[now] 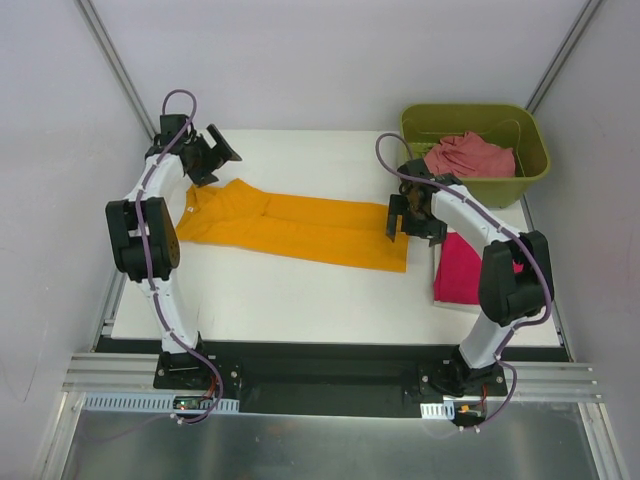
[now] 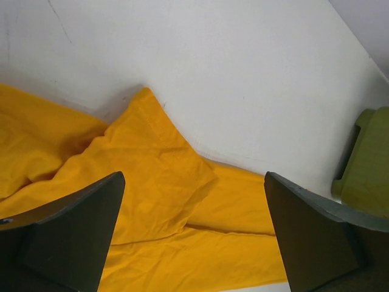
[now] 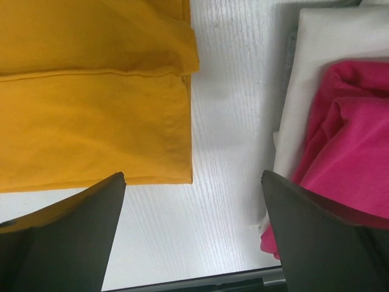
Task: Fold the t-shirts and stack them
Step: Fold the other side of the tshirt into a rectangle
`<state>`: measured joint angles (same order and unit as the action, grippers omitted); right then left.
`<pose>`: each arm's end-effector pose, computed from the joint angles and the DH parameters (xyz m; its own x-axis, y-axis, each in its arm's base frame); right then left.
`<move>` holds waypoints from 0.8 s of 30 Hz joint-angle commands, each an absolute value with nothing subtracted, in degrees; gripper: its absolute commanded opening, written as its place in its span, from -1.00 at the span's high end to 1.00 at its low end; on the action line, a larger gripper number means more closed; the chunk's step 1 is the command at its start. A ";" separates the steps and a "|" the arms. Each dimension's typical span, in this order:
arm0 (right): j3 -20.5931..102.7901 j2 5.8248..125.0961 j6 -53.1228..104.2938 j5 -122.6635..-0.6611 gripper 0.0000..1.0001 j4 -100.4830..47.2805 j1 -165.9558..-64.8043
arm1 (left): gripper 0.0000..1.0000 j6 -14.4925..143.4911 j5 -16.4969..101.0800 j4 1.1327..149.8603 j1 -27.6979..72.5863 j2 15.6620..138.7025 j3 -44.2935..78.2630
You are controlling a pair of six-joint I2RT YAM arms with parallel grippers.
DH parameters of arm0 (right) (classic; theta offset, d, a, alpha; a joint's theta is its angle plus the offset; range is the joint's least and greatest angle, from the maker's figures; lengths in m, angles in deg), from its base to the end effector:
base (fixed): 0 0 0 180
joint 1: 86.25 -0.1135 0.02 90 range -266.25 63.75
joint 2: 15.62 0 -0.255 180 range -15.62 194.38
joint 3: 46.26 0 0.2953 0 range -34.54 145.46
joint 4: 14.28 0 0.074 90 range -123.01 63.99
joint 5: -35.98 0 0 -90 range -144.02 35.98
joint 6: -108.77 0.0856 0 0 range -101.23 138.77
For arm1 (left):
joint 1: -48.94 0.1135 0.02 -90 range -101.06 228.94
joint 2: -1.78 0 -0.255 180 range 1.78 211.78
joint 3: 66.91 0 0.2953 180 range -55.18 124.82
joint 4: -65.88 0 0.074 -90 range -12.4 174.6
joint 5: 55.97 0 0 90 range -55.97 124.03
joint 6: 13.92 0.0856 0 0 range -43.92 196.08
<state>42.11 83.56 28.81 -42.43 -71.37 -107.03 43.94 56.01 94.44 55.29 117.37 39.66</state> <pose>0.3896 0.1294 0.1636 -0.9013 -0.1593 -0.4029 -0.1216 0.9856 -0.1177 0.5436 0.0283 0.2036 -0.6155 -0.5649 -0.5496 -0.1597 0.7723 -0.6149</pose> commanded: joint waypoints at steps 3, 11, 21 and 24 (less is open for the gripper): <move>41.06 77.65 25.64 -46.78 -0.99 -70.14 -108.39 | -0.99 41.72 54.77 93.77 55.10 106.30 32.63; 42.00 82.79 19.12 -58.68 -0.99 -62.83 -113.76 | -0.98 39.43 58.55 93.07 53.78 104.08 21.37; 44.93 92.58 19.21 -59.12 -0.99 -63.63 -116.22 | -0.99 37.59 55.66 93.86 54.13 113.73 19.69; 38.78 90.29 20.44 -60.95 -0.99 -62.22 -117.97 | -0.99 35.39 57.74 94.39 54.04 118.99 24.08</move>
<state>43.37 93.94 20.01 -58.32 -62.17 -115.42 38.19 57.14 93.74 53.87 113.67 19.49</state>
